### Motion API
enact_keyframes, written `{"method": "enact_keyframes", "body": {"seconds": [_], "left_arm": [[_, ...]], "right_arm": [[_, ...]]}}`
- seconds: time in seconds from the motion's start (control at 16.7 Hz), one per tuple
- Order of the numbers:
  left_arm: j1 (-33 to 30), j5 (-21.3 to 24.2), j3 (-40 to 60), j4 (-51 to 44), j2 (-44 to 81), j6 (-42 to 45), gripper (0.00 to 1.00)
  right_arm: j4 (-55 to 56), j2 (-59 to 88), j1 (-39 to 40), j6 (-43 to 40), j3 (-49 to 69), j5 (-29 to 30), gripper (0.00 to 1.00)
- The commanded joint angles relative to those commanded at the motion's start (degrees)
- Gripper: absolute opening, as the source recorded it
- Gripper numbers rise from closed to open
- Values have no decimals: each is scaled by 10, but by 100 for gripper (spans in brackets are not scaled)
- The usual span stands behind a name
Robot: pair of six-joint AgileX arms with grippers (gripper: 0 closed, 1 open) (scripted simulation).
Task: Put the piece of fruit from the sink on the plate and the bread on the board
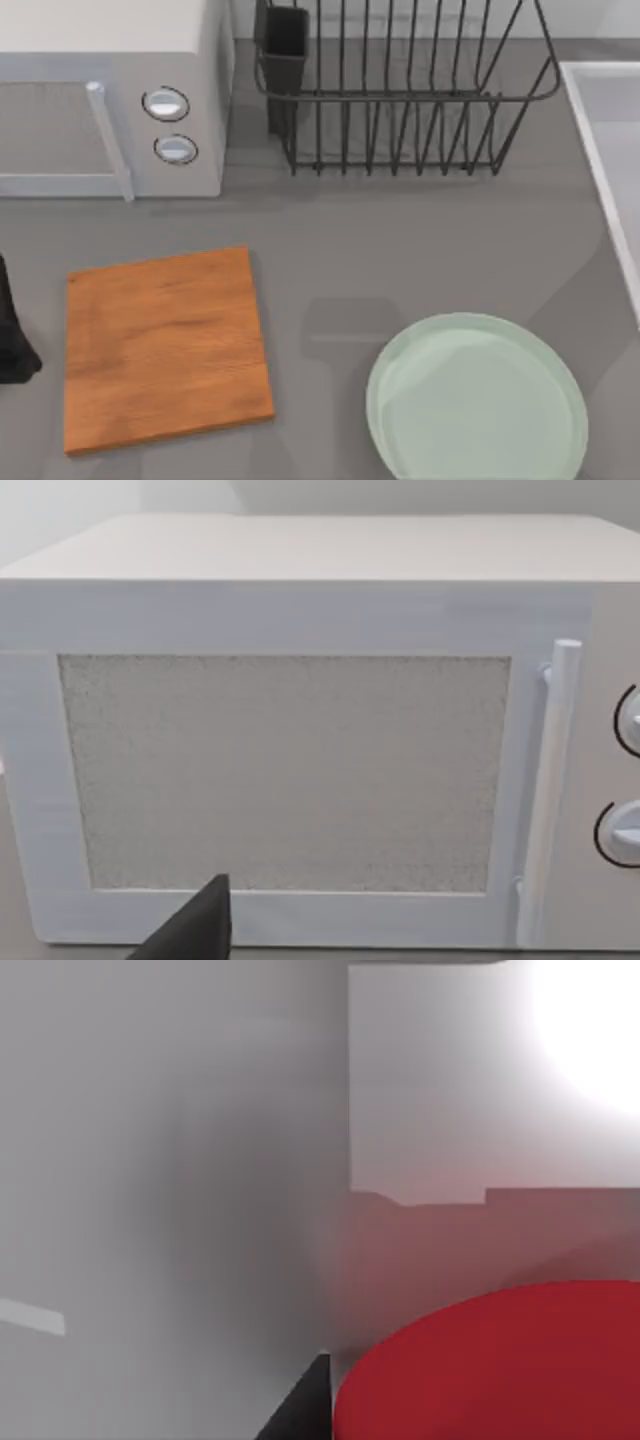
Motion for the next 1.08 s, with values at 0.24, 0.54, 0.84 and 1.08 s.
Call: {"method": "enact_keyframes", "body": {"seconds": [0.24, 0.54, 0.84, 1.08], "left_arm": [[0, 0, 0, 0, 0, 0, 100], [0, 0, 0, 0, 0, 0, 100], [0, 0, 0, 0, 0, 0, 100], [0, 0, 0, 0, 0, 0, 100]], "right_arm": [[0, 0, 0, 0, 0, 0, 0], [-19, -39, 1, 5, 8, -9, 0], [-116, -85, 1, 4, 52, -10, 0], [-185, -127, 1, 4, 84, -10, 0]]}}
